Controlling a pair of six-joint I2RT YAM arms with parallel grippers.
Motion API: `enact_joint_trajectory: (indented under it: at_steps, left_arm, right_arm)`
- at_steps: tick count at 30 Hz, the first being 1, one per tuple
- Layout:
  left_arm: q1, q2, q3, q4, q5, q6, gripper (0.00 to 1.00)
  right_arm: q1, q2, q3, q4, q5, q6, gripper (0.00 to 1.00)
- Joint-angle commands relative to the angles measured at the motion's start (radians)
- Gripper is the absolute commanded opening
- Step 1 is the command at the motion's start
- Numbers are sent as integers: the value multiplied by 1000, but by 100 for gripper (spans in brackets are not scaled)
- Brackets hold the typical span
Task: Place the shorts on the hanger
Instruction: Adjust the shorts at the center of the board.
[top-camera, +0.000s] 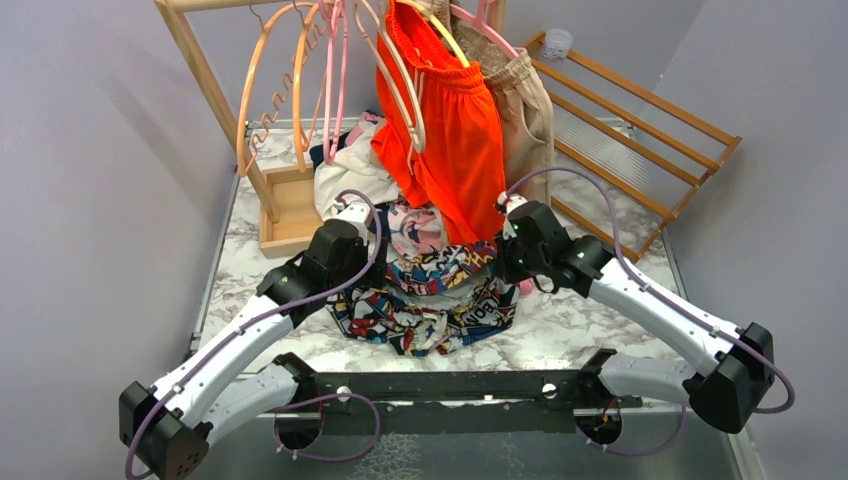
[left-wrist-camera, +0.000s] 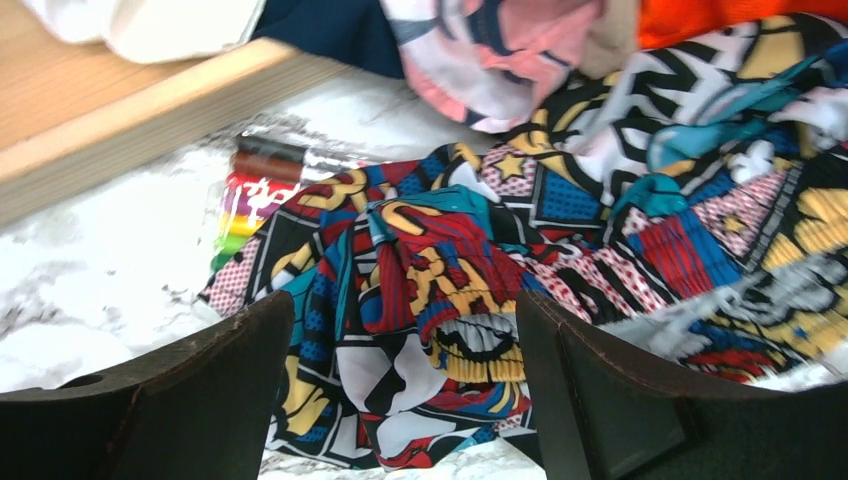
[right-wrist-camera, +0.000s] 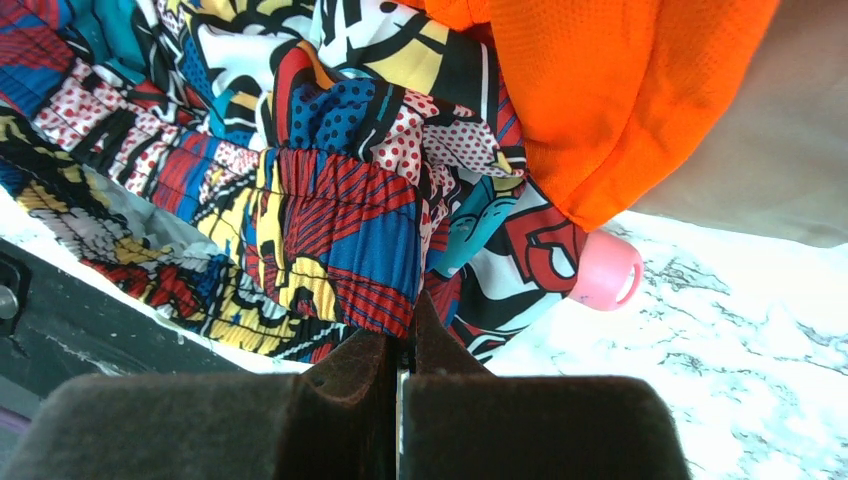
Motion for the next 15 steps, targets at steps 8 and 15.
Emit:
enact_joint_trajectory:
  at_steps: [8,15]
  left_arm:
    - [2,-157,-9,120,318,206,84]
    - [-28,-86,35,92,412,319,84]
  right_arm:
    - [-24,-84,72,-114,38,-39,1]
    - [-38,-82,99,-139,64,-58,1]
